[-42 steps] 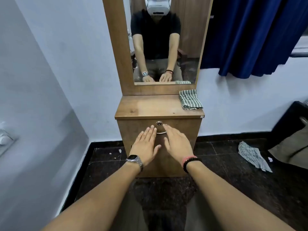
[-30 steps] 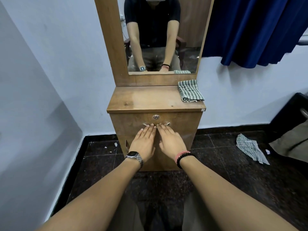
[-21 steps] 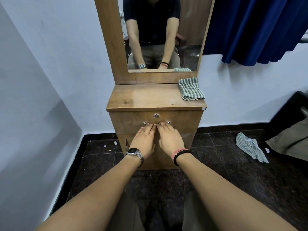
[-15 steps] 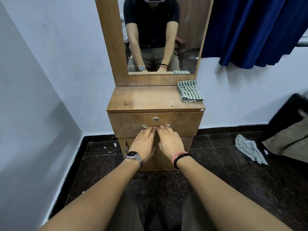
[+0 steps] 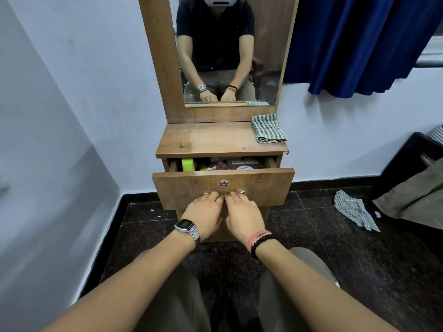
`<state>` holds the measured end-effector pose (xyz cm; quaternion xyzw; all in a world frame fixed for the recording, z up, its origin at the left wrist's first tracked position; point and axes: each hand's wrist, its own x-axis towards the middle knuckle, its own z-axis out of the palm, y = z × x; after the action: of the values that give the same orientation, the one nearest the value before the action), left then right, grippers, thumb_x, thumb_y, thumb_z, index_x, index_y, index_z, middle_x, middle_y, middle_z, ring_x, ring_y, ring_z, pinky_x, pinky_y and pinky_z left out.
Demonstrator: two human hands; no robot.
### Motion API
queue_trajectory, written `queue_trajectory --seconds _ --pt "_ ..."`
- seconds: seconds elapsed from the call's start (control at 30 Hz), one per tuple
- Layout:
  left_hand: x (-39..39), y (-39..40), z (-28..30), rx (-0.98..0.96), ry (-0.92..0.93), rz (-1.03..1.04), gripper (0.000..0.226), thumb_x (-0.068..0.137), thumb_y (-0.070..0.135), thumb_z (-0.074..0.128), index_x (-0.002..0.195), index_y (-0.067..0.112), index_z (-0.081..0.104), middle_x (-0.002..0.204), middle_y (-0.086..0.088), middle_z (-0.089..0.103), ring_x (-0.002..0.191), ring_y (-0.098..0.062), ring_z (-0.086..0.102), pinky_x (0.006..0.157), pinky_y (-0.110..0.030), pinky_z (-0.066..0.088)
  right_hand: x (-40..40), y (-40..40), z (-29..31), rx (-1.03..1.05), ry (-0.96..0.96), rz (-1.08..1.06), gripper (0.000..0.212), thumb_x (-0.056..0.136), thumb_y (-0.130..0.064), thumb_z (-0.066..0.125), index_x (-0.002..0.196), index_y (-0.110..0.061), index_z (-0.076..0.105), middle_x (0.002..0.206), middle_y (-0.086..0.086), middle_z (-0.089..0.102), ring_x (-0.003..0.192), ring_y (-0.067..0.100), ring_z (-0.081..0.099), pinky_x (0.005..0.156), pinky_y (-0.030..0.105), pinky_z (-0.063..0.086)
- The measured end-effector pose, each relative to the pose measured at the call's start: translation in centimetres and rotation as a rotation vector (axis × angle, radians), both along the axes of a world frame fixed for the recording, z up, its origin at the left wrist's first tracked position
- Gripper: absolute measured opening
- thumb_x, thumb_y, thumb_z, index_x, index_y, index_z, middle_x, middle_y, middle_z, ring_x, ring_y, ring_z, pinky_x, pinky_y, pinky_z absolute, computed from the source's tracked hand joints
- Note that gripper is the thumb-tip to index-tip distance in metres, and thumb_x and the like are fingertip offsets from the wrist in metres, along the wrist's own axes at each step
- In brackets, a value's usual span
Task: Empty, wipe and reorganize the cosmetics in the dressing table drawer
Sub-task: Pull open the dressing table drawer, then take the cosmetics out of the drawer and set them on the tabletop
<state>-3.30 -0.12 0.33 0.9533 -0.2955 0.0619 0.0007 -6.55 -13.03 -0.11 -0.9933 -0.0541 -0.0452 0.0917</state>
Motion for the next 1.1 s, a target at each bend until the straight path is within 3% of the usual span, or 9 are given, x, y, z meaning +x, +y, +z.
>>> queue_trajectory --seconds 0.07,0.17,0.3,0.4,0.7,0.8,0.93,1.0,1.1 --pt "-0.9 0.1 1.5 0.013 -0.044 -0.017 0.026 0.088 0.031 0.047 0.110 0.019 0.053 0.106 0.001 0.053 0.099 -0.021 0.058 0.076 -0.036 0.049 -0.8 0.2 0.2 -0.002 0.014 -0.009 0.053 0.091 -0.023 0.050 0.141 -0.014 0.037 0.149 0.002 0.039 0.140 0.019 0.030 0.107 0.034 0.032" --pt "-1.6 0.5 3.2 -0.074 -0.178 -0.082 0.016 0.090 0.031 0.045 0.097 0.021 0.056 0.095 0.004 0.055 0.087 -0.018 0.058 0.066 -0.032 0.047 -2.0 0.5 0.5 -0.027 0.028 -0.002 0.051 0.089 -0.024 0.052 0.138 -0.013 0.040 0.147 0.003 0.041 0.138 0.019 0.032 0.106 0.034 0.033" --pt "-1.4 1.4 4.9 -0.210 -0.291 -0.086 0.022 0.087 0.026 0.050 0.107 0.019 0.055 0.105 0.002 0.055 0.092 -0.018 0.054 0.070 -0.030 0.048 -3.5 0.6 0.9 -0.042 0.030 0.011 0.044 0.089 -0.023 0.051 0.132 -0.015 0.045 0.144 0.003 0.043 0.136 0.020 0.034 0.103 0.035 0.034" --pt "-1.0 1.9 5.5 -0.198 -0.239 -0.009 0.034 0.089 0.031 0.049 0.121 0.020 0.054 0.117 0.002 0.054 0.101 -0.019 0.053 0.075 -0.032 0.048 -4.6 0.9 1.0 -0.045 0.054 0.009 0.047 0.090 -0.023 0.051 0.136 -0.015 0.043 0.146 0.003 0.042 0.137 0.021 0.033 0.106 0.035 0.033" --pt "-1.9 2.9 5.3 -0.184 -0.147 -0.027 0.024 0.093 0.039 0.047 0.111 0.028 0.057 0.107 0.009 0.057 0.098 -0.014 0.054 0.072 -0.027 0.045 -7.1 1.2 1.7 -0.024 0.144 0.030 0.051 0.092 -0.025 0.051 0.141 -0.014 0.039 0.152 0.003 0.036 0.141 0.020 0.029 0.109 0.035 0.031" --pt "-2.3 3.1 5.4 -0.186 -0.122 -0.028 0.022 0.092 0.038 0.049 0.111 0.029 0.057 0.109 0.010 0.056 0.099 -0.013 0.053 0.070 -0.023 0.042 -8.2 1.6 3.1 0.048 0.174 0.043 0.048 0.091 -0.027 0.053 0.137 -0.016 0.044 0.147 0.003 0.041 0.133 0.024 0.041 0.104 0.037 0.038" --pt "-2.7 3.2 5.4 -0.183 -0.094 -0.029 0.023 0.092 0.036 0.050 0.114 0.029 0.055 0.113 0.009 0.055 0.103 -0.013 0.051 0.075 -0.023 0.040 -9.5 1.5 6.2 0.231 -0.064 0.058 0.025 0.090 -0.032 0.050 0.115 -0.030 0.057 0.116 -0.010 0.061 0.104 0.019 0.060 0.084 0.034 0.047" --pt "-3.1 3.3 5.4 -0.181 -0.089 -0.028 0.023 0.092 0.033 0.051 0.114 0.028 0.055 0.113 0.009 0.055 0.103 -0.014 0.051 0.078 -0.024 0.040 -9.3 0.7 7.3 0.277 -0.175 0.071 0.024 0.090 -0.030 0.050 0.114 -0.031 0.056 0.114 -0.013 0.061 0.105 0.014 0.056 0.088 0.033 0.045" --pt "-3.9 3.2 5.5 -0.195 -0.084 -0.006 0.023 0.091 0.029 0.053 0.114 0.027 0.056 0.111 0.008 0.056 0.102 -0.014 0.052 0.079 -0.023 0.038 -8.1 -0.9 7.8 0.226 -0.175 0.038 0.042 0.091 -0.032 0.053 0.132 -0.029 0.046 0.135 -0.010 0.049 0.126 0.014 0.044 0.106 0.034 0.032"
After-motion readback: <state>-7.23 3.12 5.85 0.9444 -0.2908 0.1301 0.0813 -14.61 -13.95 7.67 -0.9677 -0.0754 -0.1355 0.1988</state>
